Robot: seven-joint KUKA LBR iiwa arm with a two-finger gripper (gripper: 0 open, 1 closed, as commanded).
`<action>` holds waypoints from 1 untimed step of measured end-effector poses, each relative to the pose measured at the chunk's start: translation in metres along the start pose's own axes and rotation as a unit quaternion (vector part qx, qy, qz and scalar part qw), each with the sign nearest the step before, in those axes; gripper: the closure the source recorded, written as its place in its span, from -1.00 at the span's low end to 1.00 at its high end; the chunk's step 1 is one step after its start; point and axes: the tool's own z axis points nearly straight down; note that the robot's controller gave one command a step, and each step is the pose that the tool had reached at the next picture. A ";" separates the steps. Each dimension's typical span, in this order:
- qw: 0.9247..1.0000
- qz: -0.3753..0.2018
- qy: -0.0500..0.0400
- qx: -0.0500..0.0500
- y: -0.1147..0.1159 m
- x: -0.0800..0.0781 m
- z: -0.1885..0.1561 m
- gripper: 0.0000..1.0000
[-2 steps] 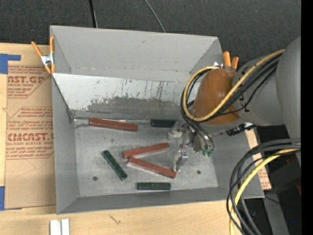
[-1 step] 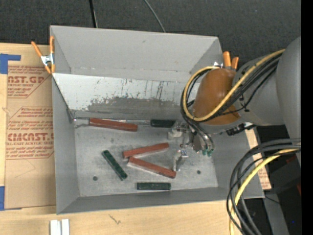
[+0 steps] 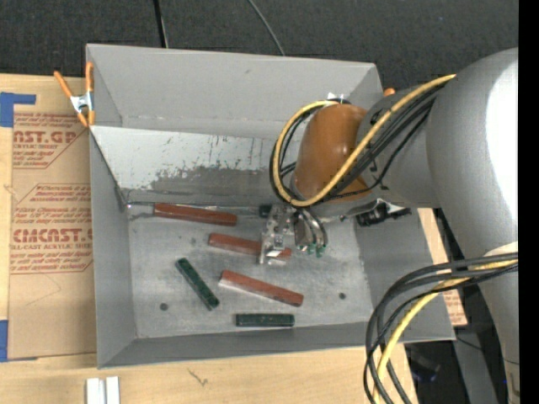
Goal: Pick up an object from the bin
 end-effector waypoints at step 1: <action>1.000 0.000 0.000 0.000 0.000 0.000 0.000 1.00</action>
Offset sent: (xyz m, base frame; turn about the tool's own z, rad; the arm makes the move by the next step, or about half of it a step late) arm -0.0214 0.0037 0.1830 0.0640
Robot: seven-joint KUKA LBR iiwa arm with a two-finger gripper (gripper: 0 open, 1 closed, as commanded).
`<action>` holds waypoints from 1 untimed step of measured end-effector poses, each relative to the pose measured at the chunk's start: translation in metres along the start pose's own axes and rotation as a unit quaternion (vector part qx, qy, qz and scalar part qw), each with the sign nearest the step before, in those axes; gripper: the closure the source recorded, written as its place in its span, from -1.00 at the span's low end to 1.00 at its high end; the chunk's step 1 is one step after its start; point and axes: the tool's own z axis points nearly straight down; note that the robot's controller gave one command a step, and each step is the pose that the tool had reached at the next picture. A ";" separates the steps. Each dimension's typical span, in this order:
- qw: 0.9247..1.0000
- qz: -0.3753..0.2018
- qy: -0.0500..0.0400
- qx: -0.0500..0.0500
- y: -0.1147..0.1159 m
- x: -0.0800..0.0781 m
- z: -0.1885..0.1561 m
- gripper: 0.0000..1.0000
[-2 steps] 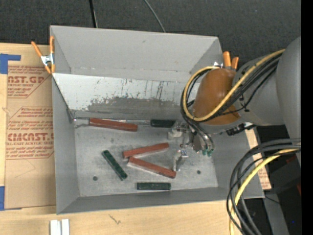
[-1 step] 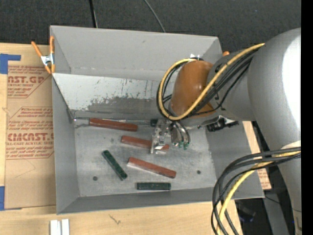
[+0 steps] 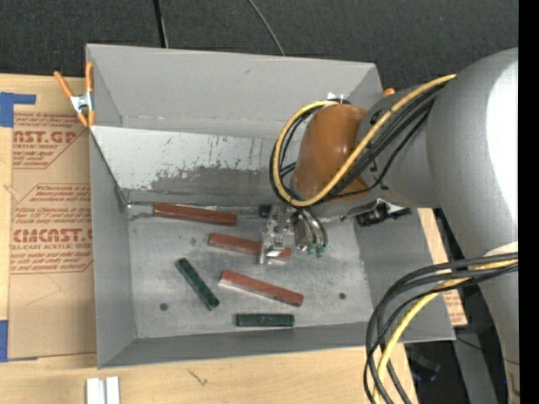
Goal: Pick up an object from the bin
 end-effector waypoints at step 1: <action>0.999 0.031 0.003 0.000 0.002 0.018 -0.188 1.00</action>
Offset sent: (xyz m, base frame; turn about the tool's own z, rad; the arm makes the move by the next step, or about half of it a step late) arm 0.0000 0.0000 0.0000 0.0000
